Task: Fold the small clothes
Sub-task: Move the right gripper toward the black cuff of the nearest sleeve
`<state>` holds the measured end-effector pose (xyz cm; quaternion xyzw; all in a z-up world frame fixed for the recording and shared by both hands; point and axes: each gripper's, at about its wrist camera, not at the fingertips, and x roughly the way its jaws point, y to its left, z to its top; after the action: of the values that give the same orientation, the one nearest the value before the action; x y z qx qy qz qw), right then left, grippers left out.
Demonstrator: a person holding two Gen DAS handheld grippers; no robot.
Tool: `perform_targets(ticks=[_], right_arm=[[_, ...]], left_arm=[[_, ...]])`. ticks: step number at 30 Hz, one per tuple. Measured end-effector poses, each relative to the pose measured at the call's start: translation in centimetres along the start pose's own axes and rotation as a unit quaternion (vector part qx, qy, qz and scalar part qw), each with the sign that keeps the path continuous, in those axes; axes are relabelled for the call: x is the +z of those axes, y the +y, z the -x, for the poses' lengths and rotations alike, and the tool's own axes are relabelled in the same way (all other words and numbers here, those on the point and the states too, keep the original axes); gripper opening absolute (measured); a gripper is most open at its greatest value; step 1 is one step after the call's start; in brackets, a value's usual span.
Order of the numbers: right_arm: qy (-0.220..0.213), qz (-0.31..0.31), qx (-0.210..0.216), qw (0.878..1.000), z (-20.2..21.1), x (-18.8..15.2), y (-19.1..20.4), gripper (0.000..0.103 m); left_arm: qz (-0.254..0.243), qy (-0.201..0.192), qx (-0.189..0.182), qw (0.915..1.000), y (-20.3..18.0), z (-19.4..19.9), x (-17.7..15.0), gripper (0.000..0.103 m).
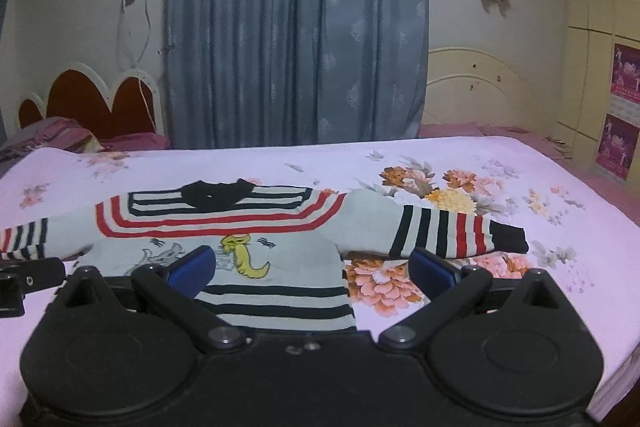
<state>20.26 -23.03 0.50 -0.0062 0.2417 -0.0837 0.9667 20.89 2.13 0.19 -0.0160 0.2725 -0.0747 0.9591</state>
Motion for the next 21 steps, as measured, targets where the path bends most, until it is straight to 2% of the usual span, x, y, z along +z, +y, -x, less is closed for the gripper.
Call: perform_targets(ticks=[10, 17, 21], right_arm=[[0.028, -0.009, -0.027, 0.999, -5.8, 0.6, -3.6, 0.102], [0.048, -0.039, -0.044, 0.997, -12.9, 1.2, -9.6, 0.102], [0.062, -0.081, -0.061, 0.993, -17.2, 0.9, -15.1, 0.102]], left_arm=[[-0.013, 0.024, -0.015, 0.9995, -4.6, -7.3, 1.2, 0.103], [-0.027, 0.054, -0.004, 0.9982, -10.1, -14.8, 2.9, 0.103], [-0.042, 0.080, -0.001, 0.9959, -13.6, -18.9, 3.3, 0.103]])
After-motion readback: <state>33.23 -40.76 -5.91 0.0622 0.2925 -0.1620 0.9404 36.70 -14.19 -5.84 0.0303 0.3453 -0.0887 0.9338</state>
